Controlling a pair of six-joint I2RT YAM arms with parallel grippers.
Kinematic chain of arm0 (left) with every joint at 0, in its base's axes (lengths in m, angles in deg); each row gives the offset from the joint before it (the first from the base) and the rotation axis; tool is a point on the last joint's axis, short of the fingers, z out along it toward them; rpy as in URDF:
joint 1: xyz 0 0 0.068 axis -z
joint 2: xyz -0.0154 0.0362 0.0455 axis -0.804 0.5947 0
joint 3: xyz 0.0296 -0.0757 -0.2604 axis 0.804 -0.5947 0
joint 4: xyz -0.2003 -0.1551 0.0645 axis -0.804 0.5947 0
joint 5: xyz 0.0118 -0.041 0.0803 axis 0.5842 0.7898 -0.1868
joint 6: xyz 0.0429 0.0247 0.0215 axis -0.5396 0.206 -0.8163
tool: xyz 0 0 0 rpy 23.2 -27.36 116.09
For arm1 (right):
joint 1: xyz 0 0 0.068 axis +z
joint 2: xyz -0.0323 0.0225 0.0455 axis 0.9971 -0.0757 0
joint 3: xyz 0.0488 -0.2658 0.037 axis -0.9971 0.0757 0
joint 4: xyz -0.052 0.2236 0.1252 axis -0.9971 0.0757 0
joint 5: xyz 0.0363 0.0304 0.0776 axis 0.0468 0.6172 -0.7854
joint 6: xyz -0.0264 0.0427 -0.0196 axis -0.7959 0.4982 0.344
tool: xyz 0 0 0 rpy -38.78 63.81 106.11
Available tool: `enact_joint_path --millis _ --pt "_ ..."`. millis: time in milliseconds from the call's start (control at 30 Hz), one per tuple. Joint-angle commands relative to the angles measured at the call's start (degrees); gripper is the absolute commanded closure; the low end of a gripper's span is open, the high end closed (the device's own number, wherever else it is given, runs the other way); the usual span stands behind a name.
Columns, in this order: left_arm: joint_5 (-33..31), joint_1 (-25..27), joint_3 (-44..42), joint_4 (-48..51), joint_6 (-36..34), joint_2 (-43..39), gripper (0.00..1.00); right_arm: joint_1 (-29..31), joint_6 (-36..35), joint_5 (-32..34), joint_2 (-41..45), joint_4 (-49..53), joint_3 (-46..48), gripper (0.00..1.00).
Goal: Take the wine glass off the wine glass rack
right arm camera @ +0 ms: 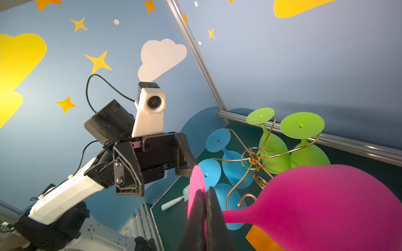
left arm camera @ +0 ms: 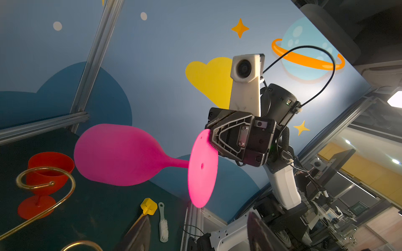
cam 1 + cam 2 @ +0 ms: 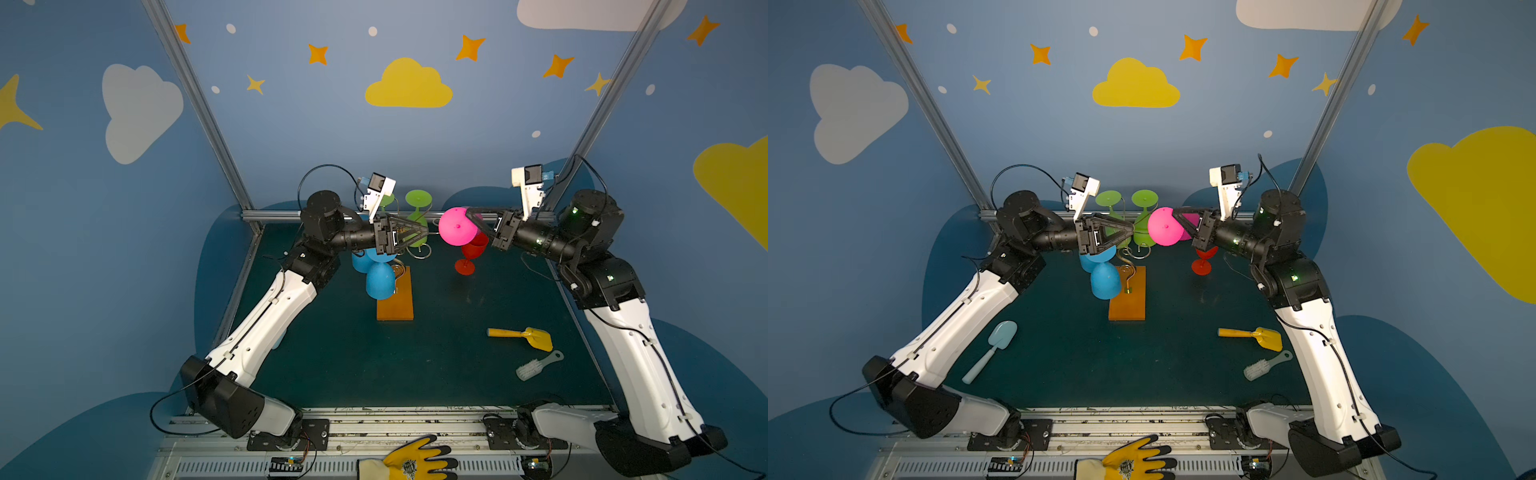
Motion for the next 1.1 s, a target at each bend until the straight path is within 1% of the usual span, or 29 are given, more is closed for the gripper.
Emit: enact_joint_path --millis 0,333,433,600,933,1067 --pt "0.6 1.3 2.5 -2.0 0.5 2.0 0.32 1.3 -1.5 -0.8 1.1 -0.8 -1.9 1.00" --pt "2.0 3.1 5.1 -4.2 2.5 5.2 0.39 3.2 -1.8 -1.0 0.5 -1.1 -2.1 1.00" --pt "2.9 3.4 5.4 -5.8 4.2 5.8 0.47 3.5 -1.9 -0.8 0.2 -1.1 -2.1 1.00" --pt "3.8 3.6 5.1 -7.7 5.8 6.2 0.68 4.0 -2.0 -0.5 -0.4 -1.1 -2.1 1.00" --pt "4.9 3.6 4.7 -9.1 7.3 4.9 0.89 4.6 -2.7 0.4 -1.2 -0.2 -2.6 1.00" --pt "5.3 3.5 4.1 -11.2 8.8 3.5 0.92 4.6 -3.3 0.9 -1.1 0.3 -2.8 0.99"
